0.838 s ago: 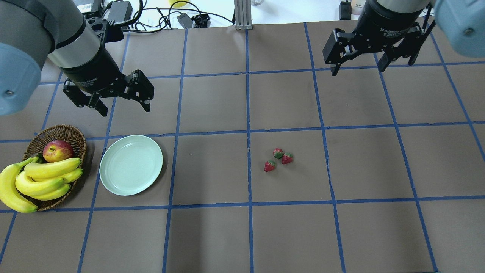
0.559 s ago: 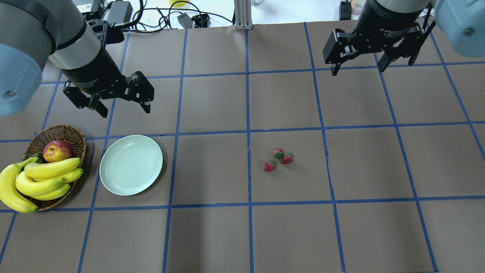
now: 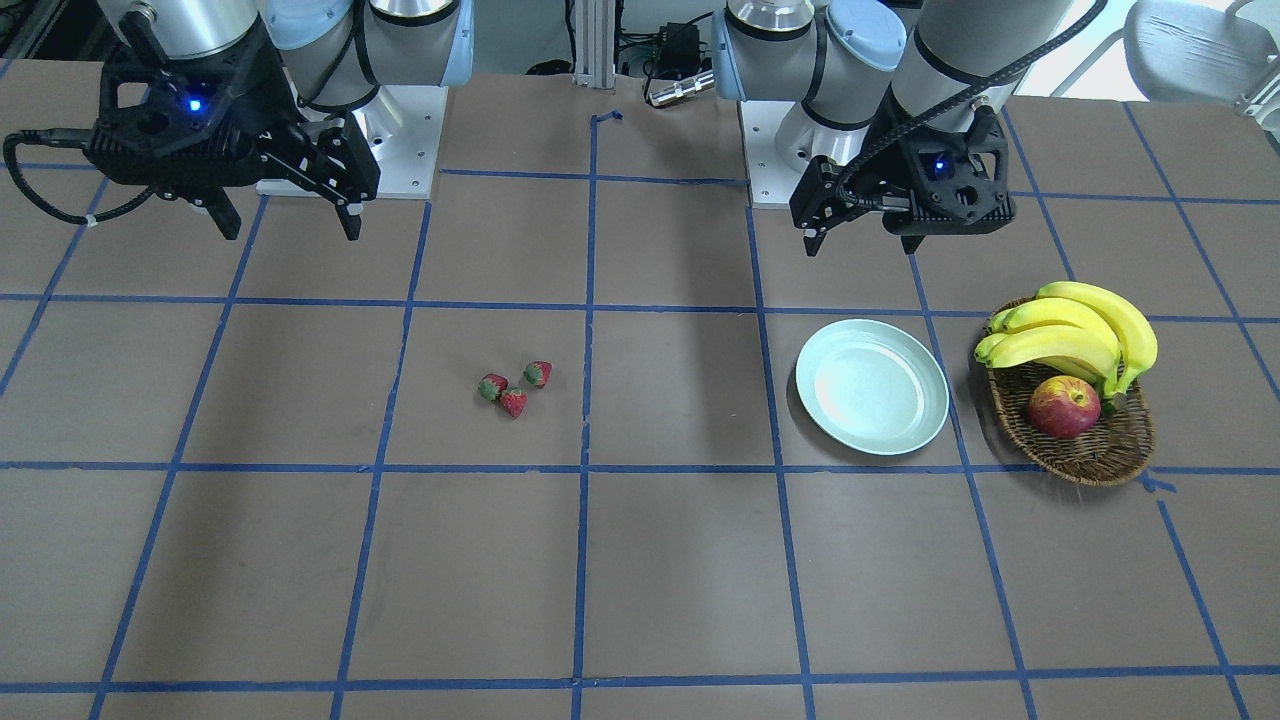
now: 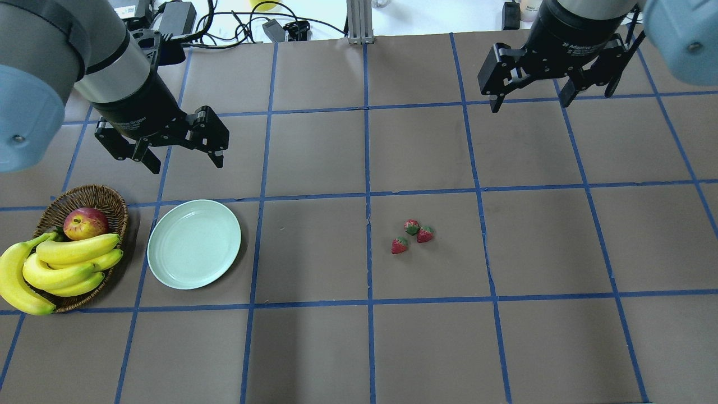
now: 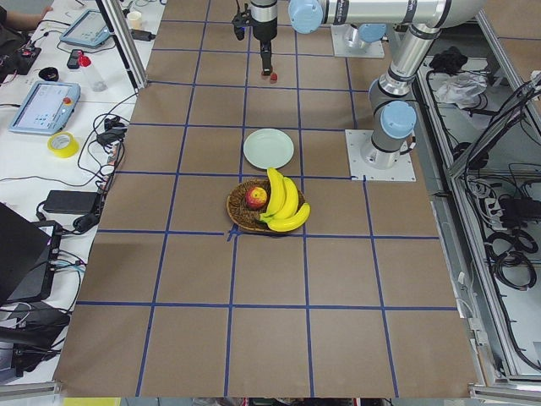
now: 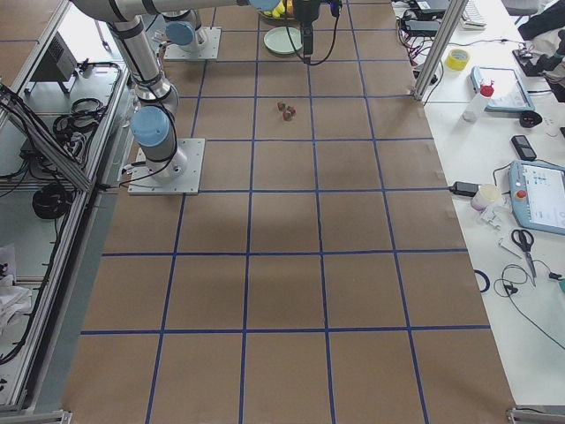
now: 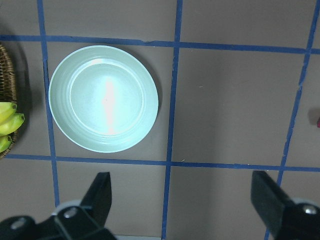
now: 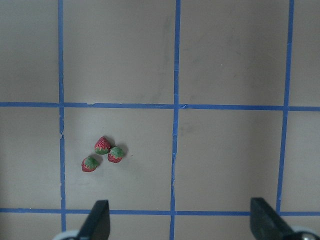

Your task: Collect all strawberries into plate

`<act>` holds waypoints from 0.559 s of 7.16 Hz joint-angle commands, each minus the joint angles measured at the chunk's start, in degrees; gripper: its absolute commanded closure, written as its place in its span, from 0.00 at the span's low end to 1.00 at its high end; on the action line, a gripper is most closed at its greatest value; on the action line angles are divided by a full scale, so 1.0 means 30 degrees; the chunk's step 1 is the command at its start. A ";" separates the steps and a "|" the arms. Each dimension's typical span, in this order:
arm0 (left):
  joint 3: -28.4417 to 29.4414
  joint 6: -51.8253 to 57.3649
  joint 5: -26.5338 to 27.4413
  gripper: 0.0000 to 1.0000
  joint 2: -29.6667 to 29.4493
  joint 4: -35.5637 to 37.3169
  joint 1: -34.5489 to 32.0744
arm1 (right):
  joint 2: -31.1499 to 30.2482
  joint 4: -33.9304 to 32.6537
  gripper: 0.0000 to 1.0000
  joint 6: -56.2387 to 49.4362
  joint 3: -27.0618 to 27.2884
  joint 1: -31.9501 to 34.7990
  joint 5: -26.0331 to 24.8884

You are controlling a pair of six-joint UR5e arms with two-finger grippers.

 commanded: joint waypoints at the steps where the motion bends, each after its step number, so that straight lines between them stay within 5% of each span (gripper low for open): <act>1: 0.0000 0.0010 0.0064 0.00 0.0013 -0.0017 0.0000 | 0.0000 0.0021 0.00 -0.0001 0.0002 0.0000 0.0000; 4: -0.0176 0.0010 0.0093 0.00 0.0013 0.0071 0.0000 | 0.0174 -0.0154 0.00 -0.0001 0.0118 0.0030 -0.0263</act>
